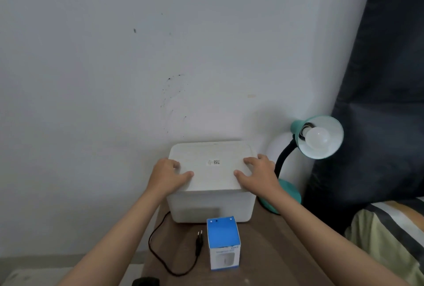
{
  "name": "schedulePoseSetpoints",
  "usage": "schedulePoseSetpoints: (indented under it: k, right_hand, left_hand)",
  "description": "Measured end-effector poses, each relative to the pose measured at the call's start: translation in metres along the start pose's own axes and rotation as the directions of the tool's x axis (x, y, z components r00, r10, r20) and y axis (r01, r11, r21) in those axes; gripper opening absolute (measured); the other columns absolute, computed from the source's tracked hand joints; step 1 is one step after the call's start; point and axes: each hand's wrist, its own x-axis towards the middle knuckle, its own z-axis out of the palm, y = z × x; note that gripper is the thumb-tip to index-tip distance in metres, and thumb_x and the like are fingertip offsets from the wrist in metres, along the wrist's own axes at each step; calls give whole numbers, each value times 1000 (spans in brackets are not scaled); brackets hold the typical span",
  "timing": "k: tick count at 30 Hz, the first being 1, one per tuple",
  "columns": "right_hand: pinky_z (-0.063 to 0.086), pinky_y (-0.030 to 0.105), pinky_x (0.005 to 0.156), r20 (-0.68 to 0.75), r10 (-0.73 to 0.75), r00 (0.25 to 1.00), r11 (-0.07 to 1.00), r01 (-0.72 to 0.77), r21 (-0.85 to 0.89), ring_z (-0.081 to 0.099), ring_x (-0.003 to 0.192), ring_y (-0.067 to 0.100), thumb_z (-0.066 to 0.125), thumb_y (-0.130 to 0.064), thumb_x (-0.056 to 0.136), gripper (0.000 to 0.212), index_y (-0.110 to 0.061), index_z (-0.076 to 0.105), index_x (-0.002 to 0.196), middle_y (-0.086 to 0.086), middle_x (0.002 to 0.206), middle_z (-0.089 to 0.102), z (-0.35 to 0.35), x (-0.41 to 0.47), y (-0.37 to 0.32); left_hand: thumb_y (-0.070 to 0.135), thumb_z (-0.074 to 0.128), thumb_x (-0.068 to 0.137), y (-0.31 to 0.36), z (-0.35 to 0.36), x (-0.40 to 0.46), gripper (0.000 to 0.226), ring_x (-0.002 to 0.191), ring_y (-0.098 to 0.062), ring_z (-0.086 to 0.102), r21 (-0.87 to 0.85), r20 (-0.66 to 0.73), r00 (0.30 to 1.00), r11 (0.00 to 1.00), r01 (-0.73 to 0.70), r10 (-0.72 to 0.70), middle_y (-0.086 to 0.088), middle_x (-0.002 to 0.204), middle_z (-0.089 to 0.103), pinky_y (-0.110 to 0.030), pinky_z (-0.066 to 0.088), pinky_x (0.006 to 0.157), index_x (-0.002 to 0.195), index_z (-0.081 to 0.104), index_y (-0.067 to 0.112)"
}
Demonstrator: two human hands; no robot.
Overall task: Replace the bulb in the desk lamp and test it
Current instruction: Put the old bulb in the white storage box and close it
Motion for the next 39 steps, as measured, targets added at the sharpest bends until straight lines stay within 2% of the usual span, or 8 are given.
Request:
schedulePoseSetpoints:
  k: [3,8,10,13,19,24,36,39]
  right_hand:
    - [26,40,108,31,18,999,1000,-18,-3,19,139,34,60,-41,83,57,-12,50,130,18,142,36,11,12,4]
    - [24,41,110,32,20,999,1000,-19,-16,18,139,34,56,-42,86,60,-14,42,137,17,146,30,24,16,11]
    - [23,43,111,36,3,999,999,-2,-38,16,140,34,53,-43,88,60,-16,38,139,17,151,23,26,16,12]
    - [21,46,113,100,-3,995,994,14,-107,8,144,34,45,-46,91,62,-19,28,144,17,157,3,28,19,11]
    - [8,47,119,234,-21,972,949,93,-302,-12,146,29,30,-57,91,72,-20,9,149,10,159,-11,28,45,11]
    - [8,49,119,235,-37,971,927,121,-354,-14,146,26,27,-64,88,78,-21,7,149,6,159,-10,32,61,13]
    - [11,50,118,168,-65,984,896,132,-423,-3,147,30,25,-61,90,73,-17,15,148,12,159,3,41,63,13]
    - [5,52,117,175,-8,985,894,85,-440,-8,147,28,20,-58,92,71,-17,7,149,12,159,-5,48,57,10]
  left_hand:
    - [38,69,78,-3,11,9,28,111,-31,52,63,11,1000,998,-19,19,-20,115,57,-32,41,88,78,55,15]
    - [42,62,81,-15,24,12,44,111,-34,52,97,-14,999,994,-50,52,-16,114,52,-34,45,87,99,66,2]
    - [41,59,84,-19,29,10,44,125,-34,43,105,-11,998,993,-62,63,-19,129,47,-35,41,96,111,63,5]
    - [44,53,88,-21,32,10,56,142,-31,21,112,15,999,993,-47,45,-18,153,21,-37,28,110,135,45,16]
    - [59,32,90,-22,35,32,73,146,-30,-2,393,211,974,905,-162,83,-9,159,-7,-48,5,118,148,10,20]
    - [68,31,85,-24,37,49,84,146,-25,-8,397,252,965,901,-177,78,-5,159,-9,-50,1,118,149,5,20]
    - [68,34,85,-28,43,54,83,146,-26,-1,399,215,971,897,-189,109,-7,159,0,-45,7,119,148,12,19]
    - [67,33,85,-28,43,53,83,146,-26,-1,415,216,970,888,-199,116,-7,159,-1,-46,7,119,148,11,19]
